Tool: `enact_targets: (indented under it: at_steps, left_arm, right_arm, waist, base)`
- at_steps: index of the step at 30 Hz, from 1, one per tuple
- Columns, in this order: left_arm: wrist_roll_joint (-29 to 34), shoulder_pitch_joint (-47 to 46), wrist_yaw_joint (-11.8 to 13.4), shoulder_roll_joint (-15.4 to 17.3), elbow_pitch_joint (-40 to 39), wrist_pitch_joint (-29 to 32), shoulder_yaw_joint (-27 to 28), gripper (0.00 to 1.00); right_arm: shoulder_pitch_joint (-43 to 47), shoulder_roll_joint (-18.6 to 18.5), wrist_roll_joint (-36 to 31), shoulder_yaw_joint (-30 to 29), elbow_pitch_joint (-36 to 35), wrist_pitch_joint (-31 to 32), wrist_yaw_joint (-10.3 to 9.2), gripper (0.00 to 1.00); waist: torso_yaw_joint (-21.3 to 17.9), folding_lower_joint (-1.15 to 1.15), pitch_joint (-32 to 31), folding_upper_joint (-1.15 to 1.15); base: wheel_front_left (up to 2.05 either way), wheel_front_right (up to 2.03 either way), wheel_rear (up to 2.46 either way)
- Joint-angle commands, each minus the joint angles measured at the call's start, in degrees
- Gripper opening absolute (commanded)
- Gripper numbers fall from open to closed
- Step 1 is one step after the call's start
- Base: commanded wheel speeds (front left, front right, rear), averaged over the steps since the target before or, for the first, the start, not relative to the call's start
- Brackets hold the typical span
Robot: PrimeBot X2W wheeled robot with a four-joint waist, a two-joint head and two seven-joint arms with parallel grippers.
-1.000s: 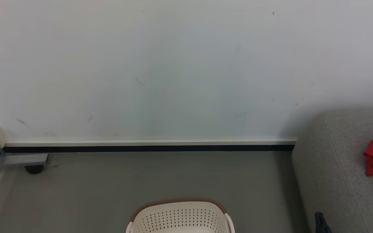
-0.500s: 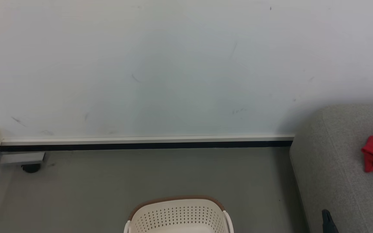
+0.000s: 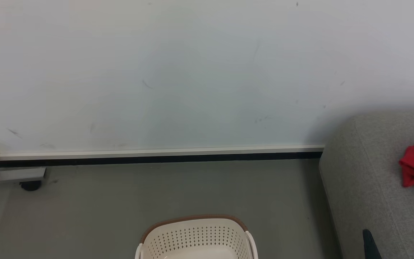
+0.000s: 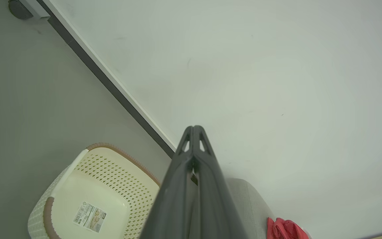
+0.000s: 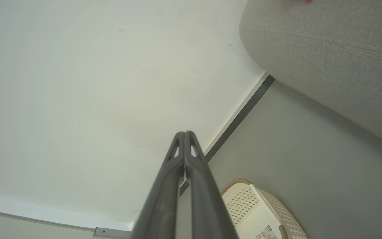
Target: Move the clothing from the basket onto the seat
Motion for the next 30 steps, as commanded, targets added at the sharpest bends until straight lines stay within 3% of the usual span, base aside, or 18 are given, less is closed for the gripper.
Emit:
enact_targets:
  at_steps: [1,30]
  left_arm:
    - [-2.0,-0.76,-0.16,0.48,-0.62,0.32,0.36,0.0]
    - [-19.03,-1.49,-0.46,0.52,-0.57,3.29,1.27,0.0]
  right_arm:
    - [-1.33,-0.52,1.79,-0.38,-0.41,0.51,0.01,0.0]
    - [-3.47,-0.58,19.48,-3.79,0.92,5.76,0.01,0.0]
  waist:
    - [-0.08,0.0,0.1,0.0]
    - [-1.46,0.0,1.83,0.0]
  base:
    - [0.0,0.0,0.0]
    - [0.0,0.0,0.0]
